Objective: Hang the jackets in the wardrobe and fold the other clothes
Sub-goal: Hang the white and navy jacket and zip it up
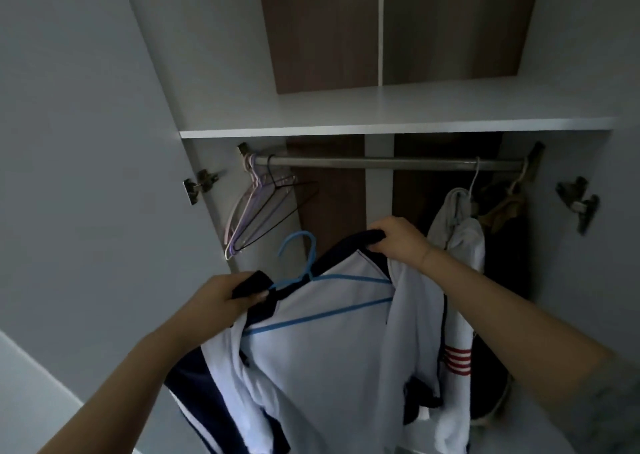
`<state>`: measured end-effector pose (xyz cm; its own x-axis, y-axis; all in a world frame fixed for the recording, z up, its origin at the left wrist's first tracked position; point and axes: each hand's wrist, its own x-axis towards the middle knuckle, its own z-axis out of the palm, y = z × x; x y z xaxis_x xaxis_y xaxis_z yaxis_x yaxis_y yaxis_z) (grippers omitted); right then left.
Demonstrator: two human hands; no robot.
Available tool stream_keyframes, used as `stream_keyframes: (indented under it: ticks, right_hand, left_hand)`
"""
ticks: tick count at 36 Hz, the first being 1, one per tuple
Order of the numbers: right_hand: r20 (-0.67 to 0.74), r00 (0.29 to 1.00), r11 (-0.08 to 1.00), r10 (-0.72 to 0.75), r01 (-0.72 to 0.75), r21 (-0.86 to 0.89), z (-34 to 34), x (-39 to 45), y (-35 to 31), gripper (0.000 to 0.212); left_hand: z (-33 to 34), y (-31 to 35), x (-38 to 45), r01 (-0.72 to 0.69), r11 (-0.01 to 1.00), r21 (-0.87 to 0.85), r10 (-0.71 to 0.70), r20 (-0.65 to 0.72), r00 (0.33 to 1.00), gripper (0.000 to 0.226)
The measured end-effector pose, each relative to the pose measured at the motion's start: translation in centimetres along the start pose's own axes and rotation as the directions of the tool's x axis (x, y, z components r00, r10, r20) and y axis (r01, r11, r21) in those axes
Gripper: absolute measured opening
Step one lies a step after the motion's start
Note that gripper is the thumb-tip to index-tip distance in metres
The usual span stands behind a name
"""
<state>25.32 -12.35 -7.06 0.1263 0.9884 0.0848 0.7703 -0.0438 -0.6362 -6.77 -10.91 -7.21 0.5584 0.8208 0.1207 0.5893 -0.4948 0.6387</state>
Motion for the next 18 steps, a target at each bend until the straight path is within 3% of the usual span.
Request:
stream_keyframes:
  ticks: [2,4,8,10,12,13,15,17,18]
  right_hand:
    - [0.018,0.999,0.997,0.029,-0.03,0.07,0.1,-0.2,-0.3,0.019]
    - [0.063,0.995,0.96,0.074,-0.088,0.267,0.4,-0.3,-1.0,0.012]
    - [0.278,0.949,0.686,0.151,-0.303,0.661,1.2,-0.7,-3.5,0.022]
    - [0.444,0.896,0.572,0.016,-0.372,0.731,1.2,-1.0,-4.1,0.029]
    - [0.513,0.844,0.53,-0.153,-0.368,0.764,0.6,-1.1,-3.9,0.032]
    - [0.493,0.848,0.549,-0.194,-0.323,0.771,0.3,-1.1,-3.5,0.034]
    - [0.316,0.929,0.727,-0.195,-0.079,0.682,0.1,-0.8,-2.3,0.037]
    - [0.047,0.97,0.932,-0.237,0.214,0.294,0.1,-0.3,-1.0,0.04]
    - [-0.003,0.95,0.944,-0.313,0.312,0.103,0.4,0.1,-0.4,0.042]
  left_hand:
    - [0.5,0.1,0.1,0.016,1.0,0.006,-0.016,-0.01,1.0,0.009]
    - [1.4,0.1,0.4,0.021,1.0,0.011,-0.02,-0.04,0.999,0.015]
    - [3.5,0.1,1.2,0.035,0.999,0.01,-0.034,-0.096,0.995,0.019]
    - [4.0,-0.2,1.4,0.045,0.999,-0.01,-0.046,-0.152,0.987,0.015]
    - [3.7,-0.8,1.4,0.065,0.998,-0.007,-0.065,-0.261,0.963,0.013]
    - [3.4,-1.2,1.5,0.07,0.998,0.009,-0.063,-0.315,0.947,0.015]
    - [2.3,-1.8,1.5,0.047,0.999,0.014,-0.037,-0.39,0.92,0.023]
    - [1.2,-2.3,1.8,0.005,1.0,-0.026,-0.016,-0.443,0.896,0.031]
    - [0.6,-2.6,2.0,-0.014,0.998,-0.066,-0.019,-0.461,0.887,0.034]
